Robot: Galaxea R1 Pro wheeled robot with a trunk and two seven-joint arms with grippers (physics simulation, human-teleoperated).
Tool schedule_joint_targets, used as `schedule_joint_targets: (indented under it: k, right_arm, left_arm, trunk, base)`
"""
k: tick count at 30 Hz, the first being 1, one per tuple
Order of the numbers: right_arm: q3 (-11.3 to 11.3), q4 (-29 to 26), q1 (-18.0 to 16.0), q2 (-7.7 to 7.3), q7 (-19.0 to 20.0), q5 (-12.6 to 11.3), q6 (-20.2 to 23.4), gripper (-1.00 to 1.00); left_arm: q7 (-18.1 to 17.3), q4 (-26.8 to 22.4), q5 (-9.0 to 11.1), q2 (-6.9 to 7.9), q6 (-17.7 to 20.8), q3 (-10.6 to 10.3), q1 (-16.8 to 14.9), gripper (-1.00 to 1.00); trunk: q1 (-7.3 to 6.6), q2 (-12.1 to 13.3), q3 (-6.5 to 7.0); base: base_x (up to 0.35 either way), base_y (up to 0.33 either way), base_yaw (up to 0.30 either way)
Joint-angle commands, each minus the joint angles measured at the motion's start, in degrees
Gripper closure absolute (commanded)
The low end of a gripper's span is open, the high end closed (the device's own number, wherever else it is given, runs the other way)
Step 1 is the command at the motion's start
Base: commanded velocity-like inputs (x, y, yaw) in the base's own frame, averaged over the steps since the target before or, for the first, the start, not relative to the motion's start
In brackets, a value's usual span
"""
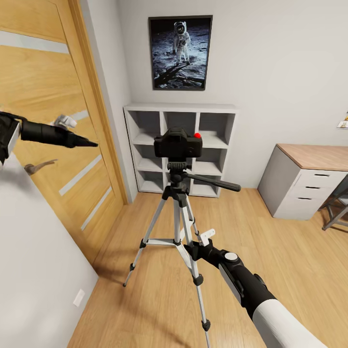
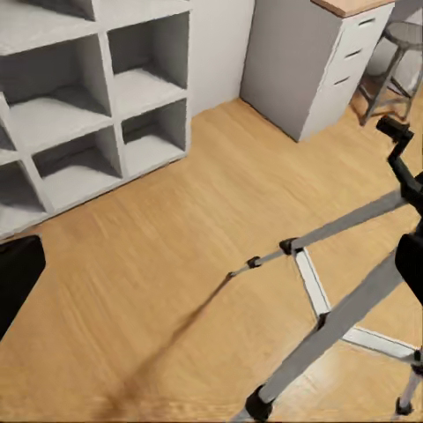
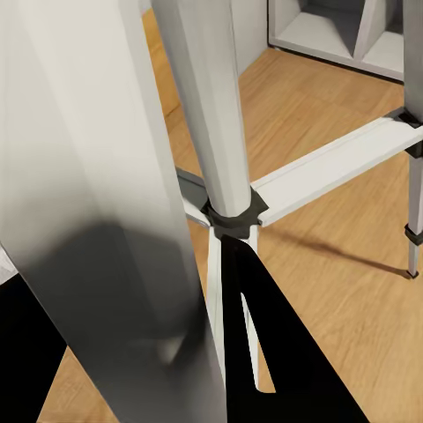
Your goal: Attach the digital camera to the camera tripod in the bedroom.
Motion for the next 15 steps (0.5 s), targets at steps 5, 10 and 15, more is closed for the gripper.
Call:
schedule_joint_targets:
  k: [5,10,15]
  right_arm:
    - [0.04,0.11,-0.03,0.05,-0.03,1.77,0.36,1.00]
    - [0.01,0.07,-0.03,0.07,-0.09,1.62,0.36,1.00]
    - [0.00,0.06,-0.03,0.07,-0.11,1.61,0.36,1.00]
  left_arm:
    - [8.90,11.84,0.09,1.69,0.63,-0.11,0.61,-1.00]
    - [20.22,19.10,0.32,2.24,0.43,-0.10,1.59,-1.00]
    - [28.22,21.48,0.54,1.83,0.44,-0.10,7.72,-1.00]
  trunk:
    - [0.04,-0.11,-0.11]
    - [0.04,-0.11,-0.11]
    - [0.04,-0.11,-0.11]
  base:
    - [0.000,0.000,0.000]
    - [0.000,0.000,0.000]
    - [0.000,0.000,0.000]
